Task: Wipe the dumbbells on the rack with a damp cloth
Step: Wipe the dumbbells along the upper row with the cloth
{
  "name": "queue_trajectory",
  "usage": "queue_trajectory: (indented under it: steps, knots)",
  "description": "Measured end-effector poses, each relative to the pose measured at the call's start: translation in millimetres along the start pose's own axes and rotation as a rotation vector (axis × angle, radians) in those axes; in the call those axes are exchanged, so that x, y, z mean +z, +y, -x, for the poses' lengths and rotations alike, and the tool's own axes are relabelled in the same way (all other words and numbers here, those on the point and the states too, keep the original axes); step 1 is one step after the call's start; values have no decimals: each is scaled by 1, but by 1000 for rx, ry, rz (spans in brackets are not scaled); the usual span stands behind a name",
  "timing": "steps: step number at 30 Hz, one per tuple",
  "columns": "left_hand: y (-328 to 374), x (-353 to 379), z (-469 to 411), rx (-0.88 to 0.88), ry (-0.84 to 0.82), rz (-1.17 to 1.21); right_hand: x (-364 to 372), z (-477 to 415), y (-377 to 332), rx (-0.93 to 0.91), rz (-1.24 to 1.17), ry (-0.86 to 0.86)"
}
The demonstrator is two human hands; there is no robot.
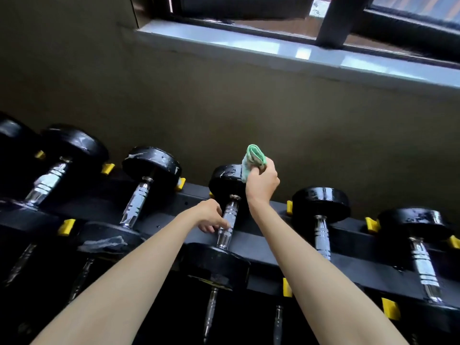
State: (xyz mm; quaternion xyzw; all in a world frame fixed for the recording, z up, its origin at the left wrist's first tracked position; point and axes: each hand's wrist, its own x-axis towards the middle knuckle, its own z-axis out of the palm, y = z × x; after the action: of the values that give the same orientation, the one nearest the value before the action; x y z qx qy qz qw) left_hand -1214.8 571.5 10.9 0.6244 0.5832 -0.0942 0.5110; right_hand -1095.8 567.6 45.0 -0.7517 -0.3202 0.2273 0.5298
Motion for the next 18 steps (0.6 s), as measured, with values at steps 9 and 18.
queue_trajectory:
  steps: [9, 18]
  knots:
    - [-24, -14, 4, -66, 119, 90, 43, 10, -19, -271, 387, -424]
    - [-65, -27, 3, -278, 313, 166, 30, 40, 6, -170, 403, -683]
